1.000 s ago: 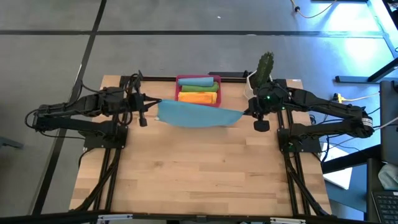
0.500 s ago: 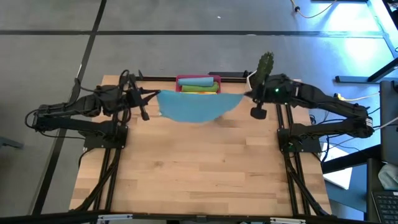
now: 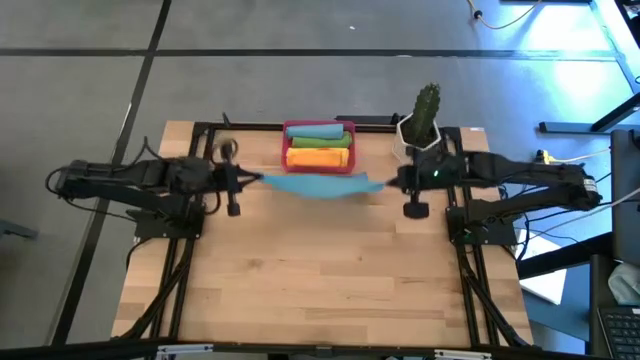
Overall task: Roll microfiber towels into tight, uniform cylinder then place into a basket
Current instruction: Roll the blue towel
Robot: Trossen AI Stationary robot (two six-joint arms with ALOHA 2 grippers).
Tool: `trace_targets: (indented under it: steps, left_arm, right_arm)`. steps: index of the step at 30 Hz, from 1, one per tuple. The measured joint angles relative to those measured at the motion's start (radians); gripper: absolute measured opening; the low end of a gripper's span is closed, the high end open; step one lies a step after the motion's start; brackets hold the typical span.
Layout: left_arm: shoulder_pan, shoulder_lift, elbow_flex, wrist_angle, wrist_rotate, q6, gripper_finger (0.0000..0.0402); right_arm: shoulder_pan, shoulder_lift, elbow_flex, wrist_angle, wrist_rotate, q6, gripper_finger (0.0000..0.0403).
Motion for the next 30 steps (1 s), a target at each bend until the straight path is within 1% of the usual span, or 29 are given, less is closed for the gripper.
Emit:
trace_targets:
  steps: [4,7,10,15,18,21,23,26,28,30]
  left_arm:
    - [-0.111,0.024,-0.065,0.027,-0.012,-0.108,0.0]
    - [-0.205,0.059,-0.113,0.04,-0.015,-0.222,0.0]
    - [-0.307,0.111,-0.162,0.092,-0.046,-0.335,0.0]
    - [-0.478,0.248,-0.236,0.251,-0.079,-0.542,0.0]
    - [-0.58,0.359,-0.248,0.331,-0.137,-0.66,0.0]
    - [-0.663,0.473,-0.248,0.431,-0.18,-0.747,0.0]
    - [-0.707,0.539,-0.248,0.509,-0.2,-0.784,0.0]
    - [-0.751,0.608,-0.248,0.581,-0.239,-0.787,0.0]
    - [-0.764,0.622,-0.248,0.577,-0.281,-0.787,0.0]
    - [-0.764,0.616,-0.248,0.542,-0.324,-0.779,0.0]
  right_arm:
    - [0.107,0.0,-0.083,0.019,-0.007,0.087,0.0001]
    - [0.187,0.0,-0.151,0.04,-0.068,0.173,0.0001]
    - [0.272,0.0,-0.238,0.128,-0.137,0.258,0.0001]
    - [0.407,0.0,-0.403,0.333,-0.203,0.425,0.0002]
    - [0.482,0.0,-0.481,0.445,-0.204,0.536,0.0003]
    - [0.55,0.0,-0.53,0.547,-0.189,0.615,0.0003]
    - [0.585,0.0,-0.545,0.591,-0.185,0.644,0.0004]
    - [0.613,0.0,-0.536,0.607,-0.178,0.638,0.0004]
    - [0.611,0.0,-0.521,0.606,-0.173,0.602,0.0004]
    - [0.59,0.0,-0.503,0.594,-0.146,0.566,0.0004]
